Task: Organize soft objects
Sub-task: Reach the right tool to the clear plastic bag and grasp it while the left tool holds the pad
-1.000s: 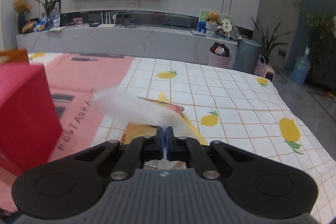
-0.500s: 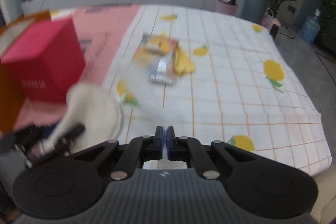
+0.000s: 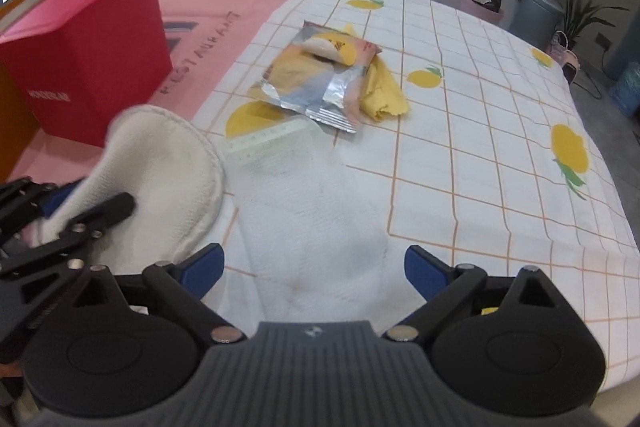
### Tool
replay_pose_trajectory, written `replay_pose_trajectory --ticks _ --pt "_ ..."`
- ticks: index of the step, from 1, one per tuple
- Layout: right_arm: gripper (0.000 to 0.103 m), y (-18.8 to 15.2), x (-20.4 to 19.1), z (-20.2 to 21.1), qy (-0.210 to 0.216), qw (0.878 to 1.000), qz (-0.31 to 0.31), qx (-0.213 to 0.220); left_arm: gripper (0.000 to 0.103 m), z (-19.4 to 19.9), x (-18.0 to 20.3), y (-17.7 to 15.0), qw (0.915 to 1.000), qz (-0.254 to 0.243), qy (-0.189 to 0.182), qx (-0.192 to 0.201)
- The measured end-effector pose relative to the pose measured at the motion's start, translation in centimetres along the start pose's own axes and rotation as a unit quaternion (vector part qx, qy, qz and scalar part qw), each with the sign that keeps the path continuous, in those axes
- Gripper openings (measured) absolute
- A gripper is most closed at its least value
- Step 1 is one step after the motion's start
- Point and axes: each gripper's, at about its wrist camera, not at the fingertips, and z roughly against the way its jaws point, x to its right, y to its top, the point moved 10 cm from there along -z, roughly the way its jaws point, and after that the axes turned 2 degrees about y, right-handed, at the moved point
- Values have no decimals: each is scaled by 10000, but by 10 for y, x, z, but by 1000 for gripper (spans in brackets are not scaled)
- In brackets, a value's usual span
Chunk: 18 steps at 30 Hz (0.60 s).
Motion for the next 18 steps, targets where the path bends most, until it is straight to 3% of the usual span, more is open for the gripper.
replay_pose_trajectory --ticks 3,6,8,10,13,18 --pt "96 -3 8 -14 27 10000 14 -92 32 0 0 0 10000 -2 3 3" --pt "101 -7 17 -19 326 9989 -339 -9 35 -1 -1 0 10000 14 23 2" --pt "101 -9 20 -17 514 9974 -419 269 35 -1 -1 0 10000 30 16 -2" --pt "101 -13 15 -17 457 9984 -100 319 35 -1 -1 0 10000 25 26 -2" --pt "100 -12 13 -17 384 9987 -235 238 36 -1 -1 1 10000 30 22 -2" --pt "90 -11 6 -14 360 9988 -227 261 38 -1 -2 0 10000 63 33 -13"
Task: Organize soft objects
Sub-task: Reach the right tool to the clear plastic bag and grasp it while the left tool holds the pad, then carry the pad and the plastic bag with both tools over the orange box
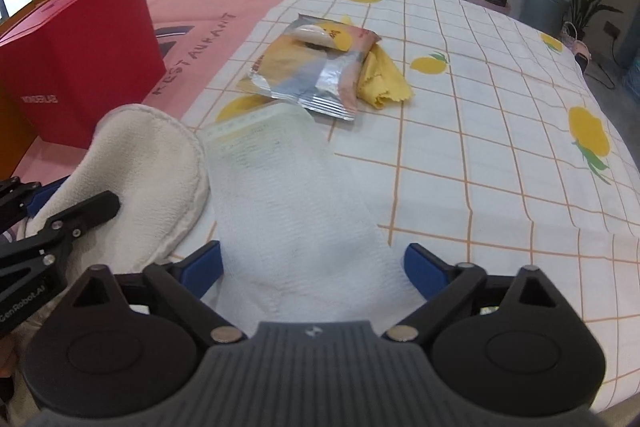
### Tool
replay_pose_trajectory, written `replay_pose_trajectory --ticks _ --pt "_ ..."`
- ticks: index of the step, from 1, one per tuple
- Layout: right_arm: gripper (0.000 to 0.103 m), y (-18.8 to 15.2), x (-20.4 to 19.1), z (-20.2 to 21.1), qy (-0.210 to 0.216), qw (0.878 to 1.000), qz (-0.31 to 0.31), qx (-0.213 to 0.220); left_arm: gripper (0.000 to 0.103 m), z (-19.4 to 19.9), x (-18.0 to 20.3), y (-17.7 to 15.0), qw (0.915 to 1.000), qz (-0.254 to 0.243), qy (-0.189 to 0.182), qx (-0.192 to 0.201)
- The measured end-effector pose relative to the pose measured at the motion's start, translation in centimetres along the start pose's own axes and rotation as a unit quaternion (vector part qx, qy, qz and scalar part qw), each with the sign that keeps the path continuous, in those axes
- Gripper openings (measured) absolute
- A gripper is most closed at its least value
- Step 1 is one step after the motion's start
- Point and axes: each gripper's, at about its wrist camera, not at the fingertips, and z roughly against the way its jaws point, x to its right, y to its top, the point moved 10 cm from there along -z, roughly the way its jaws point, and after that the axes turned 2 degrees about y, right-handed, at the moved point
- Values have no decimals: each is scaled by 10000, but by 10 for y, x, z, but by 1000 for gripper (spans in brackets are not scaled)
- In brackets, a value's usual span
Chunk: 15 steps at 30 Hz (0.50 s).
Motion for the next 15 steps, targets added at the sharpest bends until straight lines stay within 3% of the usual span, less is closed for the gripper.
replay_pose_trajectory --ticks 9,15 --pt "64 2 -14 6 2 9999 88 -85 38 0 -1 0 10000 -8 6 0" --pt "32 3 -31 10 -50 9996 211 -179 31 -1 0 0 10000 -44 -73 40"
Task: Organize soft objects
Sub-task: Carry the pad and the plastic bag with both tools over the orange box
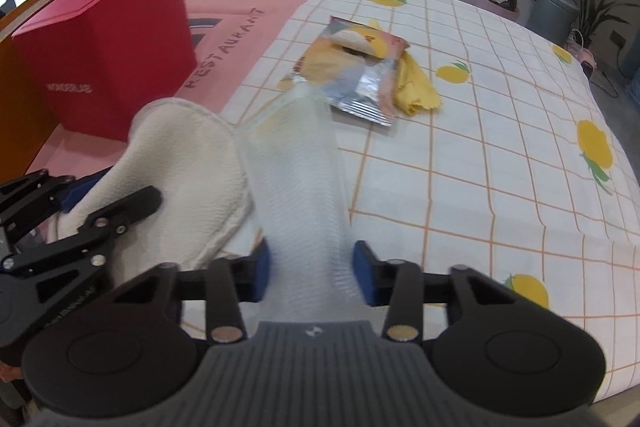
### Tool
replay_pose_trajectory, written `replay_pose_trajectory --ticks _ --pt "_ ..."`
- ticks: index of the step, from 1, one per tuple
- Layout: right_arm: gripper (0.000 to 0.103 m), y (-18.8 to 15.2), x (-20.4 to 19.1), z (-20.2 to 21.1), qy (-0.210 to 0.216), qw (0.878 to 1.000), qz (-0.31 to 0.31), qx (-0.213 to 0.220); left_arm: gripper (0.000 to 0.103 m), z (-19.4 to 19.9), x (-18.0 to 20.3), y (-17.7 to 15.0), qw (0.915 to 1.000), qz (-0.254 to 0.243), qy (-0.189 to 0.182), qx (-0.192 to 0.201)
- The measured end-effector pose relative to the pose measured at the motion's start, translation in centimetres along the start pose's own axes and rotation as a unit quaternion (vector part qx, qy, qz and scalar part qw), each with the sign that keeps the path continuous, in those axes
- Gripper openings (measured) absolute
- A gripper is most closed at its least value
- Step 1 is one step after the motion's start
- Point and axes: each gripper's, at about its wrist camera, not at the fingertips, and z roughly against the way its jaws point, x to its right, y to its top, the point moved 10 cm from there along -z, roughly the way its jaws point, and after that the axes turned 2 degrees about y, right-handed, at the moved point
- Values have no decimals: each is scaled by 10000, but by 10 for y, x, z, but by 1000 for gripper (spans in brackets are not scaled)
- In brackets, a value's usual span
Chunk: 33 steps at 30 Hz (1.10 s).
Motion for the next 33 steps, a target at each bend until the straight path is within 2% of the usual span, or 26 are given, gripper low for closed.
replay_pose_trajectory --ticks 2,8,11,14,17,21,28,33 --pt "17 1 -7 1 -14 9999 112 -9 30 0 0 0 10000 9 -13 3" --pt "1 0 -21 2 -123 9987 488 31 25 0 3 -1 10000 -54 -28 43" --pt "0 -1 -23 3 -489 9973 544 -20 25 1 2 -1 10000 -17 -69 43" --pt "0 -3 -24 6 -523 9976 435 -115 23 1 2 -1 9999 27 -126 33" --pt "0 -4 -22 8 -601 9971 455 -103 20 3 6 0 9999 -140 -58 41" --pt "0 -4 -9 13 -713 9973 110 -100 20 7 9 0 9995 -293 -76 73" --pt "0 3 -1 40 -807 9963 -246 173 19 22 17 3 9987 -451 -237 86" --pt "0 15 -2 63 -904 9944 -360 419 19 38 23 18 9969 -687 -336 181"
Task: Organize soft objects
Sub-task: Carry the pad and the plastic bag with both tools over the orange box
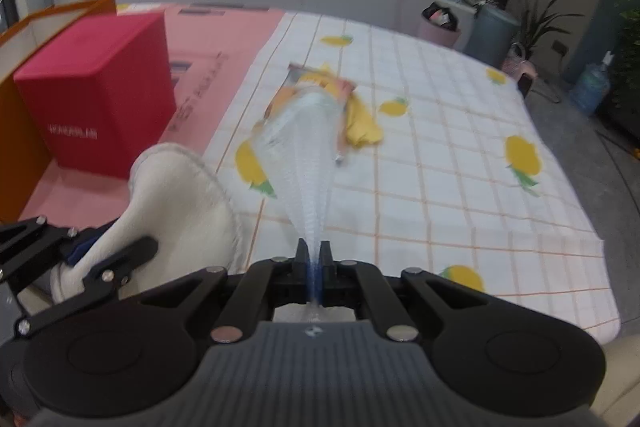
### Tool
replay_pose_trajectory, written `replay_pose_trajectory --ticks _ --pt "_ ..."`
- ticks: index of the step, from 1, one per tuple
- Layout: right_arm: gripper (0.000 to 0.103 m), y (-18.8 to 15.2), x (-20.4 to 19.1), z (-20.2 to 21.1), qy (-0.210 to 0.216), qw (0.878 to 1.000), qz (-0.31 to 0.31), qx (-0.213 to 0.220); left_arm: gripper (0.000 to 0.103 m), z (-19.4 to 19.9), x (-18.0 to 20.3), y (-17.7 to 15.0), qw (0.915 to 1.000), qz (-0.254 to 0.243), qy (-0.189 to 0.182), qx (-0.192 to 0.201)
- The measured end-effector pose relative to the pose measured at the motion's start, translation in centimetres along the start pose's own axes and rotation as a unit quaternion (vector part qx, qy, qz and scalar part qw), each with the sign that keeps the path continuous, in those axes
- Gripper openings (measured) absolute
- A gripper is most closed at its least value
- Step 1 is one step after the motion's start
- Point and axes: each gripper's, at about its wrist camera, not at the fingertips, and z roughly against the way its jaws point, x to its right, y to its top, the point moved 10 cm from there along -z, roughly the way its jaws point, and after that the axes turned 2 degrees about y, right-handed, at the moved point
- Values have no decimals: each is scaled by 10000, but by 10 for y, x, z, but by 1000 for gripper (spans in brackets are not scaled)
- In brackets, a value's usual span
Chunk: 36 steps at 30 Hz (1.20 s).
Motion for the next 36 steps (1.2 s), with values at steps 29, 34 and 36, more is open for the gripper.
replay_pose_trajectory --ticks 29,34,36 --pt "0 134 -167 138 811 9732 -609 2064 19 139 -232 142 9854 191 1095 1286" --pt "0 149 -245 110 1356 9723 -220 1891 19 101 -286 130 9888 490 1143 830" --pt "0 144 -270 96 1560 9713 -126 1791 19 86 -300 123 9870 475 1329 768"
